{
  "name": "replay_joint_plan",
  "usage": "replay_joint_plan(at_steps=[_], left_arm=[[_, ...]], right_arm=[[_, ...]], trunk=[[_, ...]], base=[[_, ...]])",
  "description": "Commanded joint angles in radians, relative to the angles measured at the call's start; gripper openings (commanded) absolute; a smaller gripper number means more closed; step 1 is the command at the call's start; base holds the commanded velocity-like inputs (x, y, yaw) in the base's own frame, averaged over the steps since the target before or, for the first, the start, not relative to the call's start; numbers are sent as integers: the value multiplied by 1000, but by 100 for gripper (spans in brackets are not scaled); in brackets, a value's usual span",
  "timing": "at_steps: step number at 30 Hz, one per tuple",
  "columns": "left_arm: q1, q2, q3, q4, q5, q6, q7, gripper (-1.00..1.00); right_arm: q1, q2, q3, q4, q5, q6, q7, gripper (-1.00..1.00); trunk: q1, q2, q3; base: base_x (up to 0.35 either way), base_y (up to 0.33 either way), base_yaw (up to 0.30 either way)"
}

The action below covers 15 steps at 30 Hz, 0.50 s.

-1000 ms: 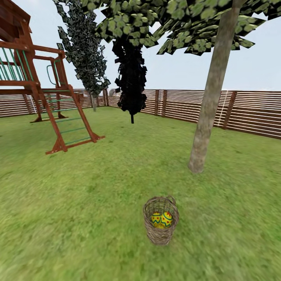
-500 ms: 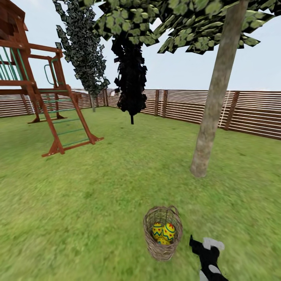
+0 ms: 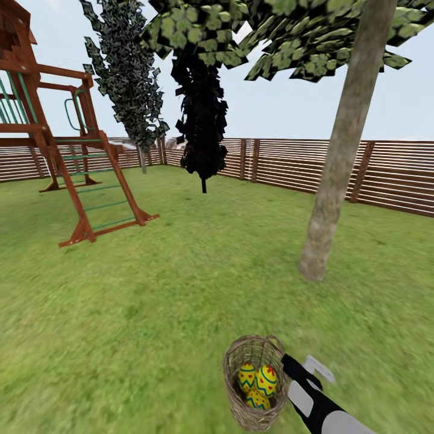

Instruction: Take the three Easter eggs out of the wicker basket on the lawn in the garden, then place them on the lawn next to a single tree (choose any tree) so that all three eggs are next to the same tree and none are left in the basket.

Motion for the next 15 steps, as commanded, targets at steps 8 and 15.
replay_joint_plan(at_steps=[8,15], left_arm=[[-1,2,0,1,31,-3,-1,100],[-1,2,0,1,33,-3,-1,100]], right_arm=[[-1,-4,9,12,10,46,-45,100],[-1,-4,9,12,11,57,-46,100]], trunk=[[1,-2,-2],[1,-2,-2]], base=[[292,209,0],[262,241,0]])
